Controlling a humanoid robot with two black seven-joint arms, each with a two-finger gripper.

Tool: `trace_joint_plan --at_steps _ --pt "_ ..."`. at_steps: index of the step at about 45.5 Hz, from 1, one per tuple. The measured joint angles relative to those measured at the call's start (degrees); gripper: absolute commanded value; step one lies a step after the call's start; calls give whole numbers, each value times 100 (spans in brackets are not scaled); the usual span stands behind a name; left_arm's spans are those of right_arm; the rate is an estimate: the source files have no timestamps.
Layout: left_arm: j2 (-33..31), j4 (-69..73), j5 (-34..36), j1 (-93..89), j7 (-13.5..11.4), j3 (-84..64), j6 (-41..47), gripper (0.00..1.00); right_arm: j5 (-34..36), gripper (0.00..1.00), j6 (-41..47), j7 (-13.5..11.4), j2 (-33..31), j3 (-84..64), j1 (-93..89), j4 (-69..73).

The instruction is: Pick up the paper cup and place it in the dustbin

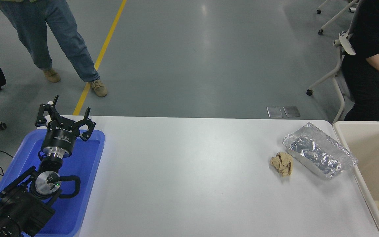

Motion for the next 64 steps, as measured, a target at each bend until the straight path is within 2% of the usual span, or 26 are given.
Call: trace_joint_plan --at_steps 32,43,56,64 --pt "0 0 1 0 2 0 0 100 6 100 61 3 -30 -88 733 116" --pt "0 -1 3 0 0 0 -1 100 -2 100 73 3 -47 -576 1432 359" --pt "0 -1 3 0 0 0 -1 100 -8 100 90 -1 -3 -1279 2641 1062" --pt "-1 -2 3 0 1 0 -1 100 -9 100 181 -6 -3 -1938 3809 2234"
